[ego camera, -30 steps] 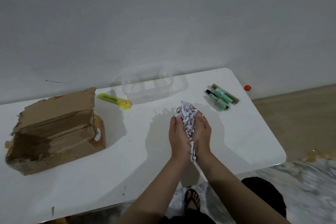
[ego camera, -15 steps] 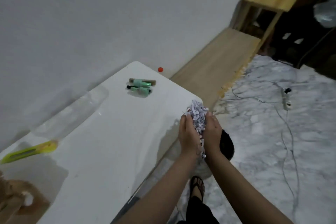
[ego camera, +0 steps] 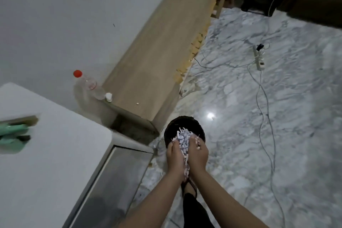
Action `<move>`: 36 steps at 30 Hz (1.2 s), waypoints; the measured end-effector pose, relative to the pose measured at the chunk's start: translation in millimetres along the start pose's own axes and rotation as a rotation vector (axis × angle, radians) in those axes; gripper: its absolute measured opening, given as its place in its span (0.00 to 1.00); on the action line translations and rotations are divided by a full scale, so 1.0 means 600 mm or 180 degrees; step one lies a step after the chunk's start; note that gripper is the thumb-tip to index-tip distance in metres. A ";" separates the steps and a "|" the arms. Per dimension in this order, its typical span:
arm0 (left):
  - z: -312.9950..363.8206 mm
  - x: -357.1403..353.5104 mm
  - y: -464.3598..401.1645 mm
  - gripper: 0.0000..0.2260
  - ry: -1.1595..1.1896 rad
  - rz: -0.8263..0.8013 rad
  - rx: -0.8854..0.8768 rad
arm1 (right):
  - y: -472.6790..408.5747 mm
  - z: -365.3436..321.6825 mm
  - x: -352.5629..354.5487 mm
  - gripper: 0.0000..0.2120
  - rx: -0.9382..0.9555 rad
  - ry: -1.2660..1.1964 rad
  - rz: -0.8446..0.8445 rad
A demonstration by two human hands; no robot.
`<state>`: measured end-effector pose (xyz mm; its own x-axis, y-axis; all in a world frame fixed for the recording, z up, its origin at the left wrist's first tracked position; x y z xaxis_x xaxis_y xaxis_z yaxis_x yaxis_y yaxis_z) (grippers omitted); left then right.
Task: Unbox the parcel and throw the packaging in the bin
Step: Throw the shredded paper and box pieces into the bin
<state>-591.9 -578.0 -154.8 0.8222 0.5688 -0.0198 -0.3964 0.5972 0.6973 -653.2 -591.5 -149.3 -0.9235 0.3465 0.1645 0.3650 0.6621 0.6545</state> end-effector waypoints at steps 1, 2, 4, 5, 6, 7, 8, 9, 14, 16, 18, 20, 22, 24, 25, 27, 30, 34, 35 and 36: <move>-0.020 -0.010 -0.032 0.16 -0.0011 0.0053 0.0130 | -0.031 0.013 -0.004 0.11 -0.0139 0.0058 0.0018; -0.034 -0.019 -0.062 0.17 0.0002 0.0029 0.0299 | -0.060 0.022 -0.008 0.12 -0.0240 0.0122 0.0005; -0.046 -0.038 -0.109 0.21 0.0293 -0.0106 0.0709 | -0.115 0.034 -0.017 0.14 -0.0390 0.0242 -0.0194; -0.055 -0.043 -0.137 0.25 0.0432 -0.0159 0.0860 | -0.142 0.038 -0.021 0.17 -0.0490 0.0344 -0.0339; -0.047 -0.050 -0.150 0.29 0.0520 -0.0161 0.1020 | -0.166 0.039 -0.023 0.24 -0.0607 0.0461 -0.0468; -0.045 -0.056 -0.163 0.32 0.0639 -0.0177 0.1151 | -0.190 0.041 -0.024 0.30 -0.0725 0.0574 -0.0572; -0.040 -0.060 -0.172 0.33 0.0706 -0.0178 0.1220 | -0.210 0.041 -0.024 0.35 -0.0807 0.0675 -0.0643; -0.031 -0.064 -0.176 0.31 0.0655 -0.0143 0.1240 | -0.230 0.042 -0.022 0.38 -0.0833 0.0763 -0.0686; -0.006 -0.081 -0.168 0.28 -0.0049 -0.0242 0.0951 | -0.266 0.028 -0.002 0.36 -0.0837 0.0867 -0.0774; -0.006 -0.073 -0.159 0.28 -0.0229 -0.0296 0.0972 | -0.260 0.022 0.003 0.32 -0.0871 0.0816 -0.0736; -0.007 -0.060 -0.147 0.29 -0.0351 -0.0294 0.0940 | -0.244 0.015 0.005 0.29 -0.0845 0.0792 -0.0679; -0.005 -0.045 -0.126 0.29 -0.0464 -0.0334 0.0819 | -0.218 0.002 0.004 0.26 -0.0783 0.0771 -0.0634; -0.001 -0.030 -0.099 0.27 -0.0493 -0.0366 0.0601 | -0.187 -0.009 0.002 0.24 -0.0716 0.0763 -0.0609; 0.011 -0.014 -0.063 0.24 -0.0521 -0.0298 0.0347 | -0.151 -0.019 -0.001 0.23 -0.0611 0.0722 -0.0646; 0.016 -0.004 -0.045 0.23 -0.0521 -0.0222 0.0210 | -0.132 -0.024 -0.003 0.22 -0.0549 0.0687 -0.0683; 0.025 0.022 -0.010 0.21 -0.0485 -0.0081 -0.0086 | -0.087 -0.034 -0.008 0.20 -0.0390 0.0623 -0.0752; 0.049 0.070 0.059 0.15 -0.0470 0.0065 -0.0753 | -0.003 -0.050 -0.014 0.18 0.0052 0.0566 -0.0864; 0.059 0.172 0.162 0.10 -0.0491 0.0416 -0.1590 | 0.135 -0.052 -0.024 0.17 0.0728 0.0464 -0.1143; 0.053 0.209 0.184 0.09 -0.0474 0.0578 -0.1739 | 0.173 -0.045 -0.030 0.15 0.0905 0.0441 -0.1184; 0.046 0.249 0.207 0.08 -0.0462 0.0749 -0.1875 | 0.214 -0.036 -0.036 0.13 0.1113 0.0414 -0.1233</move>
<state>-507.1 -434.6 -51.2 0.7165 0.6648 0.2114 -0.6964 0.6995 0.1607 -588.7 -528.5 -53.0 -0.9972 -0.0377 0.0643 -0.0085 0.9146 0.4043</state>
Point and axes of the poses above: each hand's wrist, its own y-axis away from the middle knuckle, its own x-axis out of the back of the hand, z = x × y, the point moved 2 cm from there along -y, towards the middle knuckle, and after that the axes turned 7 degrees about -x, right-handed, at the moved point
